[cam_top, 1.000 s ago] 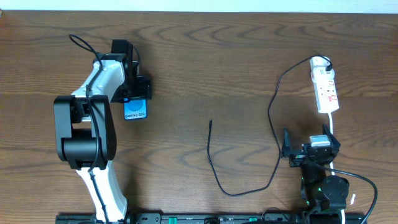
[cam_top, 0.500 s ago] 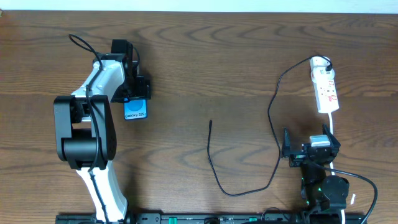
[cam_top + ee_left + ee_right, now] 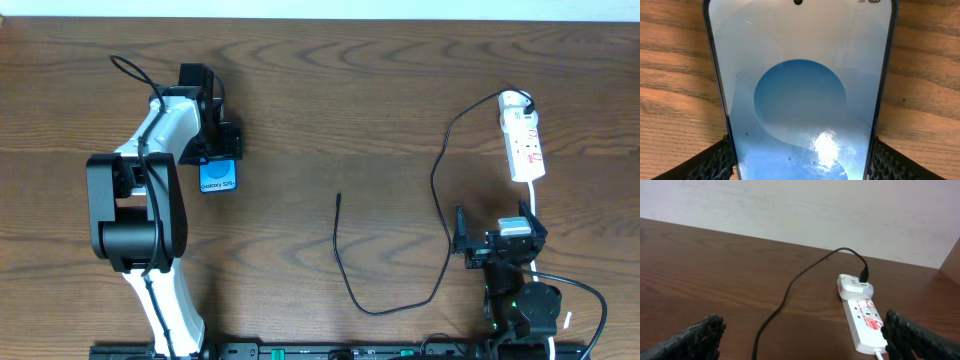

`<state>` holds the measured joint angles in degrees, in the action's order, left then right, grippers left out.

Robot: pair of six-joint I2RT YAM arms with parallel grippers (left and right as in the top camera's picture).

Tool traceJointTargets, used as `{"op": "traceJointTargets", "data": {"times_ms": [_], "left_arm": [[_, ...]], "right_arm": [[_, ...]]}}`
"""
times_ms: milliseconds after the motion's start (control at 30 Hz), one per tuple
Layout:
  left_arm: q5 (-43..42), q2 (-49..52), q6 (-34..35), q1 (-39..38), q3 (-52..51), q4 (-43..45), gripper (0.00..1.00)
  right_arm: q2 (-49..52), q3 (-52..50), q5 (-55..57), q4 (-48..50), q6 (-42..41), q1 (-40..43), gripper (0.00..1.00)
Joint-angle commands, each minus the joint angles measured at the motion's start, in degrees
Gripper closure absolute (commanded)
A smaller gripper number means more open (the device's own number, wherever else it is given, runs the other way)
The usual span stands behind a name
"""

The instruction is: Plug charger to phone and switch on socket

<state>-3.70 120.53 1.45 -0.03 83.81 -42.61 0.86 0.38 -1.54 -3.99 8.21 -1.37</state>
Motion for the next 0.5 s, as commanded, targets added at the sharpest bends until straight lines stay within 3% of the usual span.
{"op": "traceJointTargets", "data": {"times_ms": [0, 467], "left_arm": [[0.3, 0.9, -0.3, 0.1, -1.9, -0.1, 0.19], [0.3, 0.9, -0.3, 0.1, -1.9, -0.2, 0.29]], "right_arm": [[-0.2, -0.1, -0.1, -0.2, 0.6, 0.2, 0.01], [-0.2, -0.1, -0.1, -0.2, 0.6, 0.2, 0.01]]}}
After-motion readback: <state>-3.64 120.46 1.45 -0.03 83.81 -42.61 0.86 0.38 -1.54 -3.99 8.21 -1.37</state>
